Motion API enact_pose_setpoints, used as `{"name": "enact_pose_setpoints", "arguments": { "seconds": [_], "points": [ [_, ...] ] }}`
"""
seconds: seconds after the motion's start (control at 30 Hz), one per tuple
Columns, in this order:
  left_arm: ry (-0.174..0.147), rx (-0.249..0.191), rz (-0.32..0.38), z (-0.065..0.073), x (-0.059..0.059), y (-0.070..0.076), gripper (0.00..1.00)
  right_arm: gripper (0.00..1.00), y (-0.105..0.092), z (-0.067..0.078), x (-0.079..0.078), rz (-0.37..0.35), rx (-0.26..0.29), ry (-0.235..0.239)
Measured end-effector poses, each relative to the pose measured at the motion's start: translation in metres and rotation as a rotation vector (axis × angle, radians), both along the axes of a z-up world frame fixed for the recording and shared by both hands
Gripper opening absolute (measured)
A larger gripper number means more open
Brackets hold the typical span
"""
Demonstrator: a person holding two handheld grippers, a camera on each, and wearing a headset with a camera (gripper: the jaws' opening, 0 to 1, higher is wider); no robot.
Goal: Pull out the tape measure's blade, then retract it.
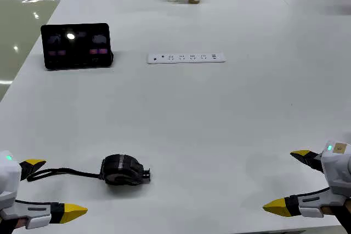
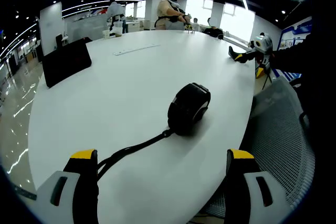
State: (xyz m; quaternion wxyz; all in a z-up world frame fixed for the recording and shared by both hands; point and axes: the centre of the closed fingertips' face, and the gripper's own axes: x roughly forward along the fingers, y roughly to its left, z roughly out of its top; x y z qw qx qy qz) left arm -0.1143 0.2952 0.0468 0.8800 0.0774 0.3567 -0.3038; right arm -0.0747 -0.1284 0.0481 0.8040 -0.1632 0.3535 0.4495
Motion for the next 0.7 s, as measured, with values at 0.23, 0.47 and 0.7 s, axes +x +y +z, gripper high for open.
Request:
{"name": "enact_pose_setpoints", "arguments": {
  "seconds": [0.23, 0.47, 0.7],
  "points": [
    [0.001, 0.001, 0.001, 0.0005, -0.0008, 0.001, 0.99, 0.99, -0.0009, -0.0005, 0.0005, 0.002, -0.002, 0.003],
    [0.005, 0.006, -0.007, 0.0001, -0.0002, 0.0024, 0.99, 0.99, -0.0014, -0.0032, -0.0003, 0.004, -0.006, 0.012],
    [-0.012, 0.025, -0.023, 0.0035, 0.0029, 0.0026, 0.99, 0.99, -0.0012, -0.0045, -0.0004, 0.004, -0.013, 0.022]
  ]
}}
